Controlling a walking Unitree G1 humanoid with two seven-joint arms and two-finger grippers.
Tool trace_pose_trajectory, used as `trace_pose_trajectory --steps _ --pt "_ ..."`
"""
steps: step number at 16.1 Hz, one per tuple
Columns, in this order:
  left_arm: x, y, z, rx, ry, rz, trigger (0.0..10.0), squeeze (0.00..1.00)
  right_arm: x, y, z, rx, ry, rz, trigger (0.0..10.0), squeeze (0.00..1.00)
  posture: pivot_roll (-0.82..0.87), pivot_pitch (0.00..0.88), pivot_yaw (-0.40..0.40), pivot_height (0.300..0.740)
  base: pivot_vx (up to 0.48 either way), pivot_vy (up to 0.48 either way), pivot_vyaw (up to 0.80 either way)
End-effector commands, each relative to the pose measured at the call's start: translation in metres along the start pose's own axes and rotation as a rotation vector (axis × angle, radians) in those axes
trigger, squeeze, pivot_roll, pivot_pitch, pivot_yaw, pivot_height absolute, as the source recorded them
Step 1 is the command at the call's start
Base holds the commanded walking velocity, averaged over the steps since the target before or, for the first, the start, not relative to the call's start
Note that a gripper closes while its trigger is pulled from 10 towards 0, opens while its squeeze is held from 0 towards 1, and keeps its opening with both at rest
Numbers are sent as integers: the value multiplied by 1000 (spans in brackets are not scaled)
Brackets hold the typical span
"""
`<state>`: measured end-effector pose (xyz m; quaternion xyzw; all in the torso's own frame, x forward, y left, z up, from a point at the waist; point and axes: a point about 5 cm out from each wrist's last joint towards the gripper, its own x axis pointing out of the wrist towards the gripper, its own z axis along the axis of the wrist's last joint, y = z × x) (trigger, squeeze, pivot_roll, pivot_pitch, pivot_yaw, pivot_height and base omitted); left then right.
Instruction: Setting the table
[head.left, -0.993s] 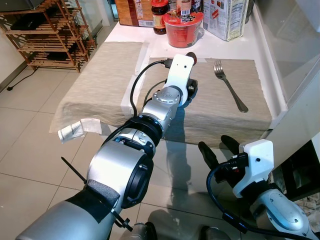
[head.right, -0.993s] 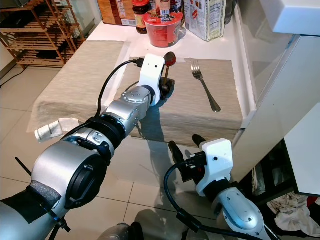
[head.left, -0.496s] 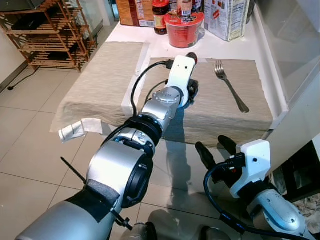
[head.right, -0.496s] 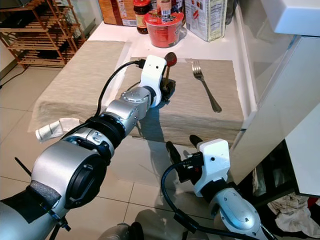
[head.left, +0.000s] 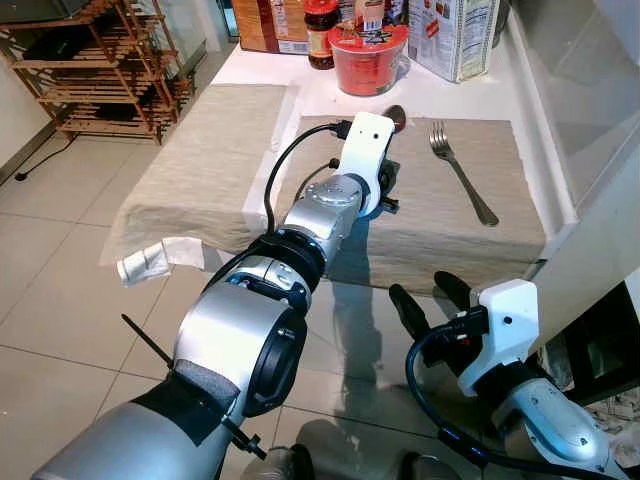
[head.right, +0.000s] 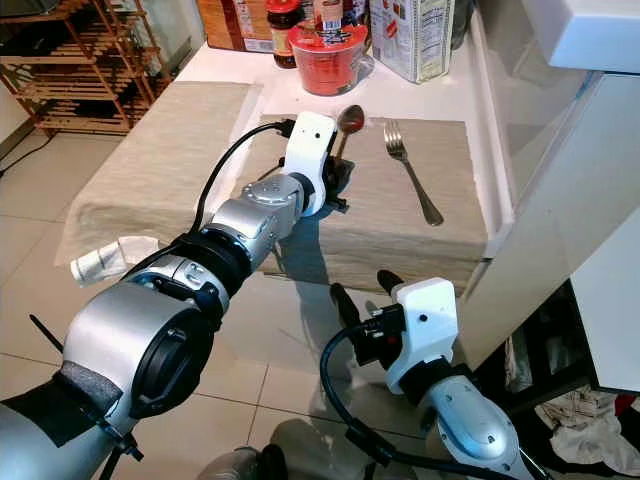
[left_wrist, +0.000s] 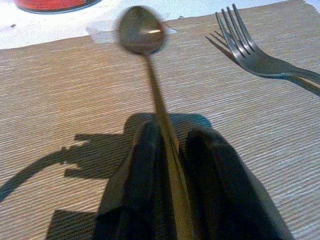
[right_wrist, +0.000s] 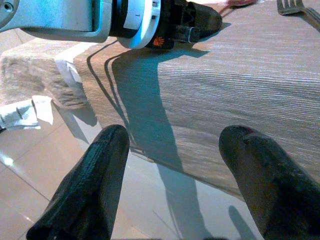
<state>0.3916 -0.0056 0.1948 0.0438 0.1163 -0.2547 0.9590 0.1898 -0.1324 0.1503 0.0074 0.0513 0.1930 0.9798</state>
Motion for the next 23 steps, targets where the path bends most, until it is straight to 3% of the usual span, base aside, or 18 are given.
trace_pose_trajectory --steps 1,5,10,13,15,17,20,21,23 --pt "0 -6 -26 -2 104 -15 0 0 3 1 -2 4 4 3 10000 0 -192 121 130 740 0 0 0" --pt "-1 0 -26 2 91 9 0 0 4 1 -3 5 6 2 10000 0 -188 120 129 740 0 0 0" --pt "-2 13 -8 0 -6 65 0 0 5 -1 -4 -1 10 2 10000 0 -184 111 124 740 0 0 0" --pt "-4 16 11 -50 -145 20 0 0 8 -6 -7 -13 11 -15 10000 0 -173 96 116 740 0 0 0" --pt "-6 19 14 -61 -171 14 0 0 9 -7 -9 -14 14 -16 10000 0 -168 93 113 740 0 0 0" --pt "-9 24 30 -80 -256 1 0 0 9 -7 -12 -16 20 -17 10000 0 -165 91 111 740 0 0 0" --pt "-9 20 33 6 -256 -15 0 0 10 -8 -14 -17 23 -16 10000 0 -161 89 105 740 0 0 0" --pt "-8 18 31 13 -249 -11 10000 1000 10 -8 -14 -19 23 -13 10000 0 -163 91 105 740 0 0 0" --pt "-8 19 35 41 -260 6 10000 1000 10 -8 -14 -25 20 -14 10000 0 -170 90 111 740 0 0 0"
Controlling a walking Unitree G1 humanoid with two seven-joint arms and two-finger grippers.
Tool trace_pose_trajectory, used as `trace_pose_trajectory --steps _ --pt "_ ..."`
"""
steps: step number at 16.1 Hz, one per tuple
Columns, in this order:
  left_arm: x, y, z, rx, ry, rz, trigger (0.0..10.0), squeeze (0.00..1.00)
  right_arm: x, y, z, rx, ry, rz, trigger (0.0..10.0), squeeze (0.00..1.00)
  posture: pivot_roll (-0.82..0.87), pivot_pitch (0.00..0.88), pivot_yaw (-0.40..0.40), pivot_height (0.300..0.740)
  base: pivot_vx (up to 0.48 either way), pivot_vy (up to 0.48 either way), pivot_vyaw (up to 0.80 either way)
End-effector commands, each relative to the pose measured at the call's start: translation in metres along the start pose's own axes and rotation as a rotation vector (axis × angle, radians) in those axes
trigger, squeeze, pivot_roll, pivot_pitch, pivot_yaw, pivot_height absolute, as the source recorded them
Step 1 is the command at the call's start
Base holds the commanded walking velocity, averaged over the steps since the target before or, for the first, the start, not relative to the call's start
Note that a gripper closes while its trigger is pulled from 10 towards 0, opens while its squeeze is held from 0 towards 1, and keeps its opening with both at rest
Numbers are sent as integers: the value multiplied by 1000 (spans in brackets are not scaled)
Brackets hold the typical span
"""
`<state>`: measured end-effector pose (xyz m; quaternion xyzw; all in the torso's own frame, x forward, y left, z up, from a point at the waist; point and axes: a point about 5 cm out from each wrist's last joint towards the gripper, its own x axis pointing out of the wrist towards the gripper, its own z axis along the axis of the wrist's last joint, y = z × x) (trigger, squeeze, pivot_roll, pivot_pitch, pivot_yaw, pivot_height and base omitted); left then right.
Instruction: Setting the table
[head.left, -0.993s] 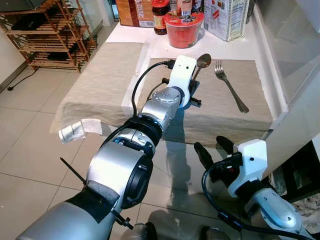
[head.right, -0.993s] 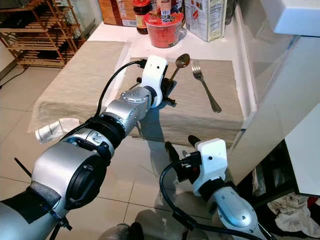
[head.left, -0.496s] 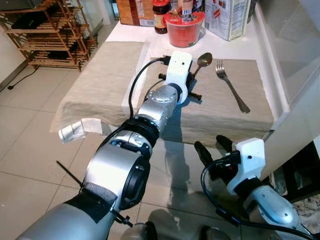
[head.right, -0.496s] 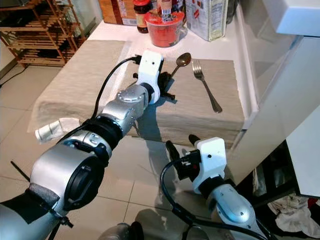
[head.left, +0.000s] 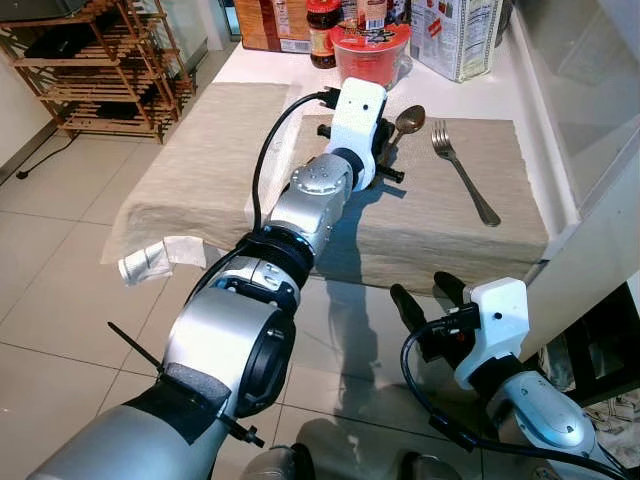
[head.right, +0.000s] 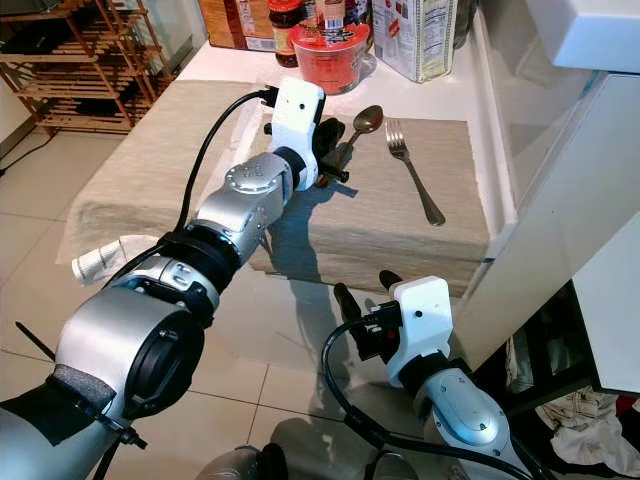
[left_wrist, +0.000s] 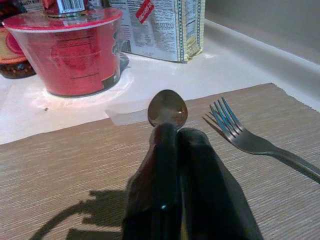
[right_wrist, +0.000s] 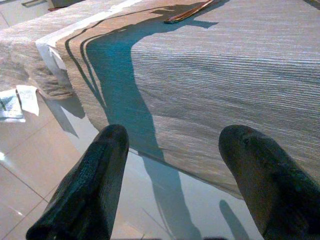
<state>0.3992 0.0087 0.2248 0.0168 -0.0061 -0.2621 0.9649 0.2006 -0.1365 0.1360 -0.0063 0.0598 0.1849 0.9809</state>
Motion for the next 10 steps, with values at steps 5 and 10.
trace_pose_trajectory --steps 5,10 --pt "-1 3 6 52 -42 -14 10000 1000 -1 -6 2 -26 -42 -70 10000 0 -175 80 112 740 0 0 0" --pt "-8 9 -3 45 -70 -59 10000 1000 -8 -13 24 -48 -120 -118 10000 0 -174 77 112 740 0 0 0"
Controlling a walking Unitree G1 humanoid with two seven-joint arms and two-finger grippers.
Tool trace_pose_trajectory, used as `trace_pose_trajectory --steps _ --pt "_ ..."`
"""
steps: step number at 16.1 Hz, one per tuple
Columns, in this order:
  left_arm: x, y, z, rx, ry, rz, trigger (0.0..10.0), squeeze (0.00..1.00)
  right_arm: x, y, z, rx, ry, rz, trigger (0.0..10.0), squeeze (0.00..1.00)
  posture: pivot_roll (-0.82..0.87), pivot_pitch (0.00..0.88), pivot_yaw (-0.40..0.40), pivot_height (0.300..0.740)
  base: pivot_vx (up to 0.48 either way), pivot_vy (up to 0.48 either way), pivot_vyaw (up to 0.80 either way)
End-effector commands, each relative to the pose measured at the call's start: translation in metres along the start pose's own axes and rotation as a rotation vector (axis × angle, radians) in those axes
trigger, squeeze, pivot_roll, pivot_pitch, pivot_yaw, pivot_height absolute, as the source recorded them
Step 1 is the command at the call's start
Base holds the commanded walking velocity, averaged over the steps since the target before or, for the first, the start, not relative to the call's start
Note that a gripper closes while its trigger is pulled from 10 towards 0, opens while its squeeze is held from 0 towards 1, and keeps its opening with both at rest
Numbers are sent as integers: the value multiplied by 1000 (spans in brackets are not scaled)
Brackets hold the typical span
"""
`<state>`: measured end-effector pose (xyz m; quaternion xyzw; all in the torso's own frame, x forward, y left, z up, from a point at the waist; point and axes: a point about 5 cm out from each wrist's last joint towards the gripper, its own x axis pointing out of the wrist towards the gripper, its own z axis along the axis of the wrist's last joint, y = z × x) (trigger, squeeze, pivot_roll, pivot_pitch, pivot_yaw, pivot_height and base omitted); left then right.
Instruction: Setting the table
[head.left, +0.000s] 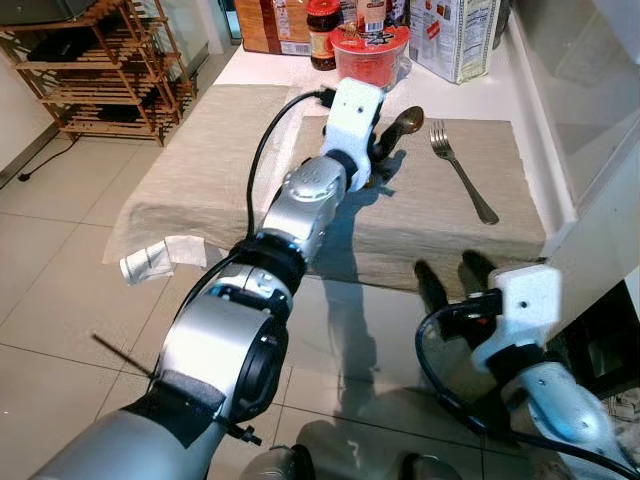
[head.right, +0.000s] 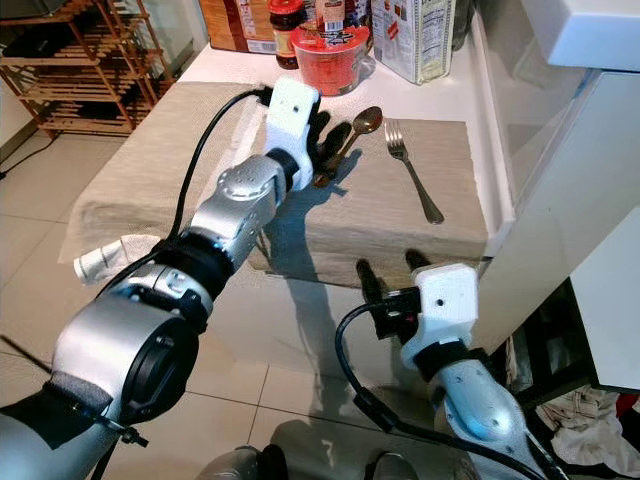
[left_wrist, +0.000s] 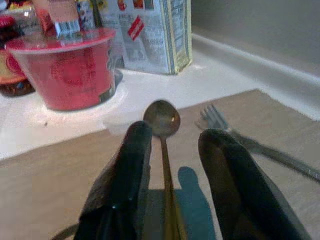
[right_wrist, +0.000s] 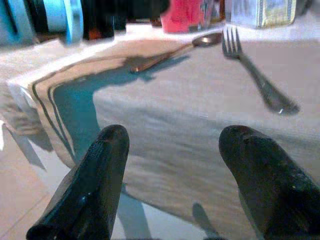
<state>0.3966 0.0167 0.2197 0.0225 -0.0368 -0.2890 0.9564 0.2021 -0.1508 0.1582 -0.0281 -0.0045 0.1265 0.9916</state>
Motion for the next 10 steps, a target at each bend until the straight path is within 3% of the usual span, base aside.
trace_pose_trajectory --steps 1,5,8,10 --pt "-2 4 -2 21 3 -4 10000 1000 -7 -1 2 15 7 11 10000 0 -180 79 115 740 0 0 0" --pt "-2 6 -7 14 37 -2 10000 1000 -25 4 9 7 22 67 10000 0 -201 80 122 740 0 0 0" --pt "-4 7 -9 -9 23 13 10000 1000 -27 -10 21 -36 -91 -80 10000 0 -206 79 121 740 0 0 0" --pt "-5 7 -12 1 28 25 10000 1000 -25 -13 16 -55 -91 -105 10000 0 -209 77 120 740 0 0 0"
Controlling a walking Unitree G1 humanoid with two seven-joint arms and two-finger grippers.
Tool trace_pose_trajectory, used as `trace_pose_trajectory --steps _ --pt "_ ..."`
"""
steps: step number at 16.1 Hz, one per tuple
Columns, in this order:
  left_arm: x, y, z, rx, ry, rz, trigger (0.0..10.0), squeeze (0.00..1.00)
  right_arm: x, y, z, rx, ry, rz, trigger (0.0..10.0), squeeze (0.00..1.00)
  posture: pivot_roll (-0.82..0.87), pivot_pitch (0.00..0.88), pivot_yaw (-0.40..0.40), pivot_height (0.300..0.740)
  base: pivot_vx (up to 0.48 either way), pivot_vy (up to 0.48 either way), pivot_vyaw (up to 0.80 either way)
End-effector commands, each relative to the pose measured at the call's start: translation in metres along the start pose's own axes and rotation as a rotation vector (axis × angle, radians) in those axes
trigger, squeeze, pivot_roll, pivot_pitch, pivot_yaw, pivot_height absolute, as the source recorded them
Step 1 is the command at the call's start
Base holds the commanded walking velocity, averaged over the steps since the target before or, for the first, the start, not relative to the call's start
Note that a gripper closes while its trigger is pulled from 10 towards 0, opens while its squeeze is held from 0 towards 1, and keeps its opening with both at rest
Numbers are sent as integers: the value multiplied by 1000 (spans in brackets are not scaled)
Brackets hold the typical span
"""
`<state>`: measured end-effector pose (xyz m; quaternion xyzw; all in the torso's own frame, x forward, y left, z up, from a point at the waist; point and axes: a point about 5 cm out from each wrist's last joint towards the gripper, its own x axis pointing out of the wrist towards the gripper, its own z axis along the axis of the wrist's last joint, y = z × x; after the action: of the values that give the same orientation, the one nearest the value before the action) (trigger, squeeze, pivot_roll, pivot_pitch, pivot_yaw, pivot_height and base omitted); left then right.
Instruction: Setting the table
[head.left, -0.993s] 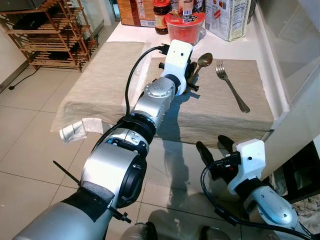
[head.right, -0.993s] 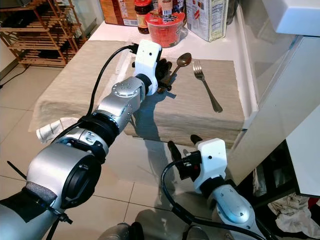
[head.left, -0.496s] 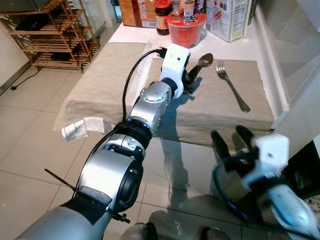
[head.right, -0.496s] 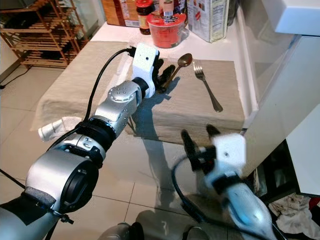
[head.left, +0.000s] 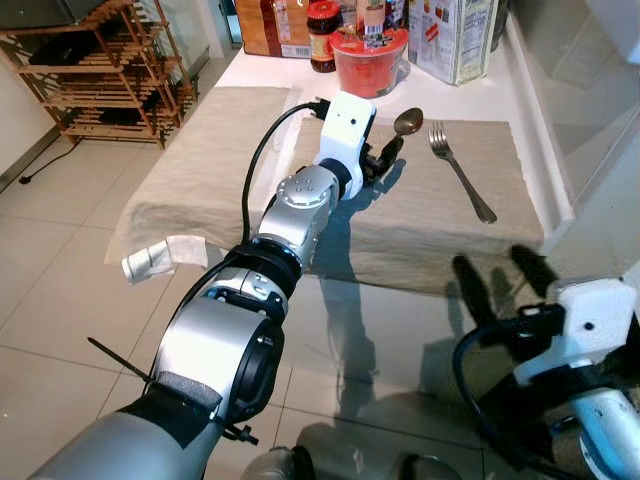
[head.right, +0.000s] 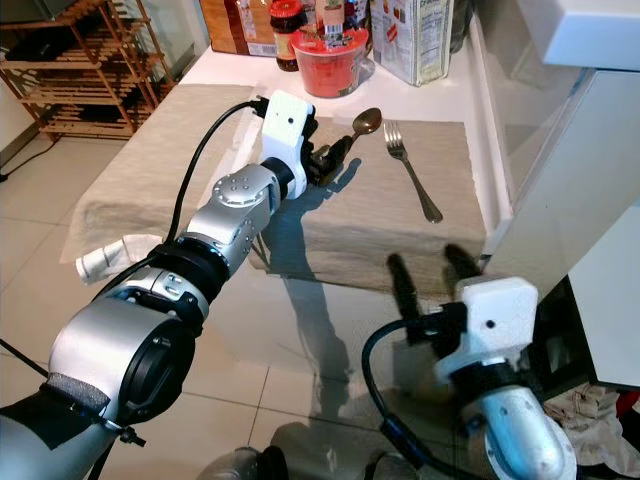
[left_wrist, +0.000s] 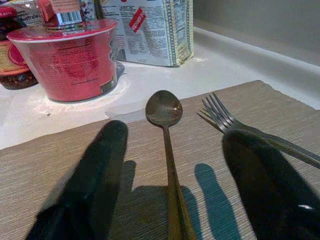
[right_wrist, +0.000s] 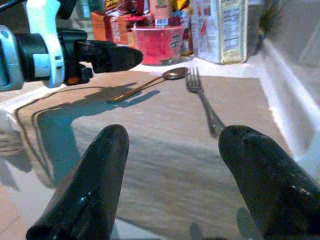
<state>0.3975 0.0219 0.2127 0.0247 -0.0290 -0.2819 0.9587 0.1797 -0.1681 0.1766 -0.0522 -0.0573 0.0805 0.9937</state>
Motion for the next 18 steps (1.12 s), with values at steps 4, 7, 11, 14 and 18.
trace_pose_trajectory --steps 4,7,11,14,18 --pt "-3 7 -5 10 11 46 10000 1000 -5 12 -39 -114 51 78 10000 0 -204 76 123 740 0 0 0" --pt "-2 9 -2 17 -2 61 10000 1000 1 9 -51 -121 56 59 10000 0 -192 74 127 740 0 0 0" --pt "-1 8 0 32 -1 45 10000 1000 4 13 -46 -123 1 55 10000 0 -188 77 126 740 0 0 0" --pt "-1 3 -4 26 13 10 10000 0 4 17 -37 -97 -40 45 10000 0 -190 82 127 740 0 0 0" --pt "1 0 3 7 -15 -7 10000 0 2 19 -22 -114 -82 72 10000 0 -194 85 130 740 0 0 0"
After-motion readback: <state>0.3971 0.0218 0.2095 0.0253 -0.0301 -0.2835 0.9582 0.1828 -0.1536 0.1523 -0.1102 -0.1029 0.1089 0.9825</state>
